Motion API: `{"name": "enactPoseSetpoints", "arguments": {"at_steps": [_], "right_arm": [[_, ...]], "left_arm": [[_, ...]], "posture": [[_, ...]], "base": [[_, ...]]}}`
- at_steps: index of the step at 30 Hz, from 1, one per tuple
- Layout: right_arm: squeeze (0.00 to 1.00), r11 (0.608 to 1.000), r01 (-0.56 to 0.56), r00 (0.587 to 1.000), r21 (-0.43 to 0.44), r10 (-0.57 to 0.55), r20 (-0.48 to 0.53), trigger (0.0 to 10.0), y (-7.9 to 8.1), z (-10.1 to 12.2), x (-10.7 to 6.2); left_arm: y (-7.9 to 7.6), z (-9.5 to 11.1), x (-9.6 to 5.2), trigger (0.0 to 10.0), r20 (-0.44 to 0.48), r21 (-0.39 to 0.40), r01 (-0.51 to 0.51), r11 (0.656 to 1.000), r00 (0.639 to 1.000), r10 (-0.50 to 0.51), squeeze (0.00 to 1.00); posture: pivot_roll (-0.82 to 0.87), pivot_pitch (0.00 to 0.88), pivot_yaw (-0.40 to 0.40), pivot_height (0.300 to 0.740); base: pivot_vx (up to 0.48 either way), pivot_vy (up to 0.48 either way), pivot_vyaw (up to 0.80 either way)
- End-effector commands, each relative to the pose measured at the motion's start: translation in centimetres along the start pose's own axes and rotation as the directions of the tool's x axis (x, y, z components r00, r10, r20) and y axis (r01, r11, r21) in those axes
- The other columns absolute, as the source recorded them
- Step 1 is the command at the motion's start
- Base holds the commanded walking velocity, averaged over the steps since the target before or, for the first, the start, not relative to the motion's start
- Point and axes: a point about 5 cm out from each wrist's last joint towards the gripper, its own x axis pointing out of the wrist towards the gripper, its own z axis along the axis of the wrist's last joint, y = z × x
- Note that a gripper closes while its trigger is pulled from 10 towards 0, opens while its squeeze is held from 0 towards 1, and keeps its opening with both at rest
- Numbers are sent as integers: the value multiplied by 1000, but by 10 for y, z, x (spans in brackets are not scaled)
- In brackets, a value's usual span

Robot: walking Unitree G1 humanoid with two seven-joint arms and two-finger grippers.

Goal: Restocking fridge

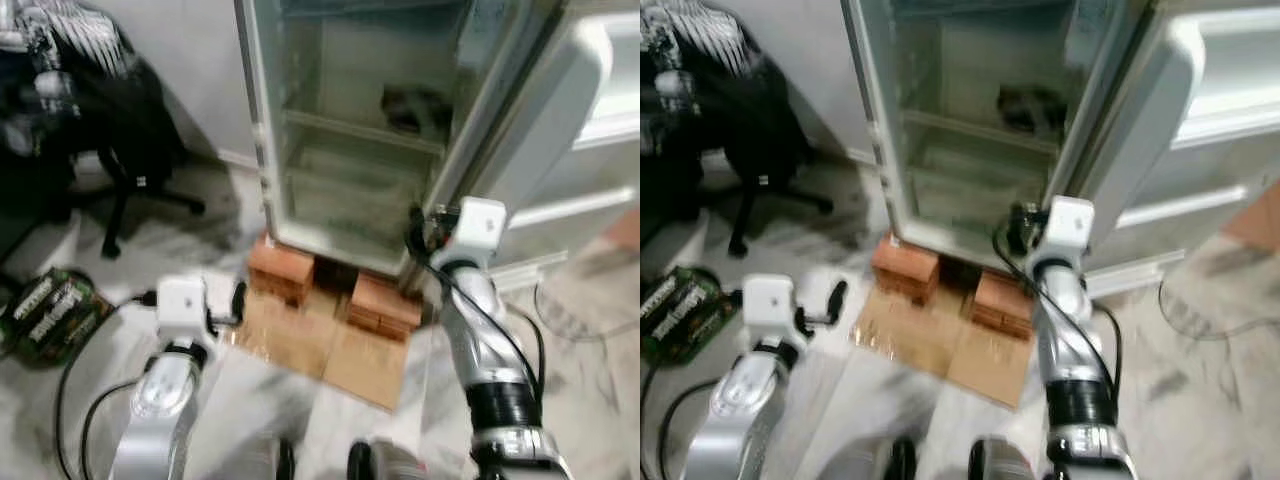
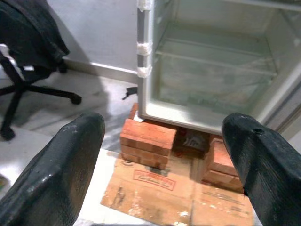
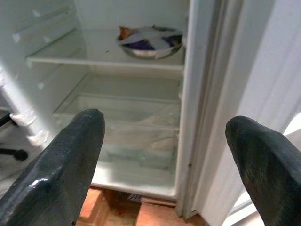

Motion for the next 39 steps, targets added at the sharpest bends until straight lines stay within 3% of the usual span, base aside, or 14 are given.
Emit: {"name": "enactPoseSetpoints", "arguments": {"at_steps": [1,6,19,27,32,39], "right_arm": [[0,1000,-2,1000,-5,2,1,10000,1,1,-1],[0,1000,-1,1000,-3,1,1,10000,1,0,0],[0,1000,-7,1000,-17,8,14,10000,4,2,0],[0,1000,-8,1000,-24,8,19,10000,4,3,0],[0,999,-8,1000,-31,9,19,10000,3,2,-1],[0,999,-10,1000,-36,11,15,10000,2,-1,-2]], "left_arm": [[2,2,-3,10000,10,-12,1,1000,1000,-1,0],[3,1,-3,10000,4,-3,-4,1000,1000,4,0],[2,1,-4,10000,18,3,12,1000,1000,-12,0],[1,2,-6,10000,24,-10,24,1000,999,-24,0],[1,1,-7,10000,20,-7,24,1000,1000,-24,0],[1,1,-7,10000,19,-10,31,999,999,-31,0]], "posture": [[64,150,3,740],[65,149,3,740],[73,146,-2,740],[74,154,0,740],[71,158,3,740],[70,156,5,740]], "base": [[296,375,-531],[160,312,-661],[0,0,0],[392,0,-696],[416,0,0],[0,0,0]]}}
